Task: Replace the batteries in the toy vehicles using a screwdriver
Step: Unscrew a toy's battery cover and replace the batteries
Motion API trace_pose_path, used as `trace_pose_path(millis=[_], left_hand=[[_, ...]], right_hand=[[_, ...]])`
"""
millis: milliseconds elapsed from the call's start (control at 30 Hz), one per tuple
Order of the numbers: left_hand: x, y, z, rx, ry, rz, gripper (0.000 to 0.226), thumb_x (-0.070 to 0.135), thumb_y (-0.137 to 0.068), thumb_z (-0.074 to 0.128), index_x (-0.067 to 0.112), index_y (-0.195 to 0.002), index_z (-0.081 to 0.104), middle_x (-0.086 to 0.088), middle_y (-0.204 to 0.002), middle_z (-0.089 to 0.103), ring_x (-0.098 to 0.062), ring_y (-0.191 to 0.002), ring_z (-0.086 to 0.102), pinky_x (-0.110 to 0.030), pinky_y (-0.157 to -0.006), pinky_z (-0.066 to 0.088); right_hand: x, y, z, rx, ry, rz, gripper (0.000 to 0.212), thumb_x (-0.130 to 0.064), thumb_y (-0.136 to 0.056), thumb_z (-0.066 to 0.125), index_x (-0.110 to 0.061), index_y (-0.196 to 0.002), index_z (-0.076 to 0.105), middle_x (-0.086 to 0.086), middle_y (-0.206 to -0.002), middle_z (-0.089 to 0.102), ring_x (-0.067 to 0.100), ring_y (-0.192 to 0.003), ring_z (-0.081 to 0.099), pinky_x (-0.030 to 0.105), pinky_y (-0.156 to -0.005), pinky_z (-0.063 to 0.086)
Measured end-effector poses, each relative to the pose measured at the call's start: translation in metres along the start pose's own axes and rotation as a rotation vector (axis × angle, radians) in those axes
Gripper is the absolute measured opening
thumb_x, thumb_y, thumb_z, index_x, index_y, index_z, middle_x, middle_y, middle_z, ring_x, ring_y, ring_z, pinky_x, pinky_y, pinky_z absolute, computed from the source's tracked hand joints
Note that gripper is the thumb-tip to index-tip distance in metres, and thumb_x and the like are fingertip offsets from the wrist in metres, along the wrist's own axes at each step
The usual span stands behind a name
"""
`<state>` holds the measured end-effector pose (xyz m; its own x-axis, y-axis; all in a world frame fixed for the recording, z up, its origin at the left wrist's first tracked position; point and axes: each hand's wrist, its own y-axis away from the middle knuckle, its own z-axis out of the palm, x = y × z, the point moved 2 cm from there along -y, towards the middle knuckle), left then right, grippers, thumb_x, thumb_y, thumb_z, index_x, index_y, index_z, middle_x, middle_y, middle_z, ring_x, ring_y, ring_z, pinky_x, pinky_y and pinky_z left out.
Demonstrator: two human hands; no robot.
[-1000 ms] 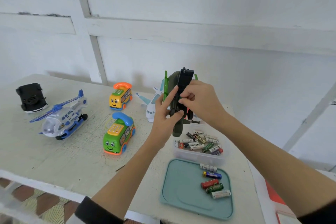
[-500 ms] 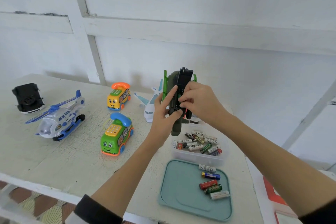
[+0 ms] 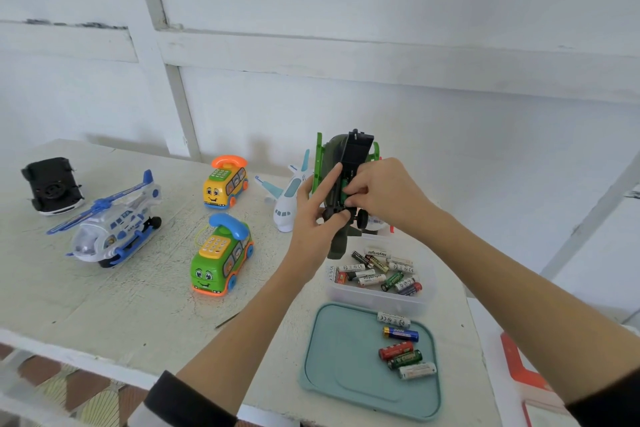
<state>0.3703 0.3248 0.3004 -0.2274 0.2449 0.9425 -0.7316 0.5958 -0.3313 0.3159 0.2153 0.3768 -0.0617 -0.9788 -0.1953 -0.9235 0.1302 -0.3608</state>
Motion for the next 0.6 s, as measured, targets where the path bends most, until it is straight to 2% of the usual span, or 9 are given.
trace_pose_path(millis=[100,233,300,367,433,533,600], left_hand=[[-0.003,0.000,-0.001,0.015,0.004,-0.003,0.066,0.010,-0.075,0.056,0.054,-0.125,0.053,-0.004,-0.137,0.037,-0.023,-0.096,0.055,-0.053,-0.097,0.049],[-0.005,0.000,-0.002,0.030,0.014,-0.008,0.066,0.009,-0.075,0.055,0.052,-0.125,0.054,-0.005,-0.138,0.036,-0.027,-0.106,0.055,-0.051,-0.099,0.049],[-0.006,0.000,-0.003,0.030,0.014,-0.002,0.066,0.009,-0.075,0.054,0.051,-0.126,0.053,-0.005,-0.138,0.036,-0.021,-0.098,0.055,-0.051,-0.097,0.050],[-0.005,0.001,-0.003,0.021,0.011,0.009,0.066,0.008,-0.075,0.053,0.050,-0.126,0.053,-0.005,-0.138,0.035,-0.018,-0.093,0.055,-0.053,-0.095,0.051],[-0.004,0.002,-0.001,0.015,-0.009,0.016,0.065,0.009,-0.075,0.054,0.050,-0.126,0.053,-0.004,-0.140,0.035,-0.015,-0.095,0.056,-0.051,-0.095,0.052],[-0.003,0.001,0.001,0.012,-0.013,0.021,0.064,0.010,-0.075,0.054,0.050,-0.125,0.053,-0.003,-0.141,0.033,-0.011,-0.092,0.056,-0.046,-0.096,0.053],[-0.003,0.000,0.001,0.014,-0.029,0.025,0.064,0.010,-0.075,0.054,0.051,-0.125,0.052,-0.003,-0.143,0.032,-0.010,-0.089,0.055,-0.037,-0.094,0.054]], right_hand=[[-0.004,-0.002,0.002,-0.054,0.066,0.028,0.024,-0.019,-0.081,0.066,-0.004,-0.063,0.064,0.005,-0.064,0.051,0.017,-0.064,0.047,0.033,-0.068,0.046],[-0.009,-0.003,0.005,-0.083,0.087,0.051,0.034,-0.019,-0.085,0.062,-0.011,-0.055,0.049,0.005,-0.063,0.049,0.017,-0.063,0.047,0.028,-0.066,0.045],[-0.011,-0.003,0.008,-0.094,0.087,0.058,0.038,-0.016,-0.085,0.060,-0.013,-0.051,0.043,0.004,-0.060,0.049,0.016,-0.060,0.047,0.022,-0.058,0.039],[-0.009,-0.001,0.010,-0.066,0.061,0.086,0.030,-0.008,-0.081,0.058,-0.009,-0.053,0.049,0.008,-0.060,0.055,0.019,-0.059,0.052,0.026,-0.058,0.042],[-0.004,0.001,0.011,-0.025,0.005,0.125,0.018,-0.005,-0.080,0.056,0.001,-0.063,0.062,0.012,-0.067,0.066,0.024,-0.063,0.062,0.030,-0.064,0.049],[-0.001,0.004,0.008,0.008,-0.062,0.149,0.017,-0.005,-0.081,0.058,0.005,-0.074,0.068,0.014,-0.071,0.069,0.026,-0.061,0.064,0.018,-0.056,0.045],[0.000,0.004,0.006,0.022,-0.070,0.146,0.017,-0.006,-0.082,0.058,0.007,-0.075,0.068,0.016,-0.072,0.069,0.027,-0.061,0.063,0.016,-0.053,0.038]])
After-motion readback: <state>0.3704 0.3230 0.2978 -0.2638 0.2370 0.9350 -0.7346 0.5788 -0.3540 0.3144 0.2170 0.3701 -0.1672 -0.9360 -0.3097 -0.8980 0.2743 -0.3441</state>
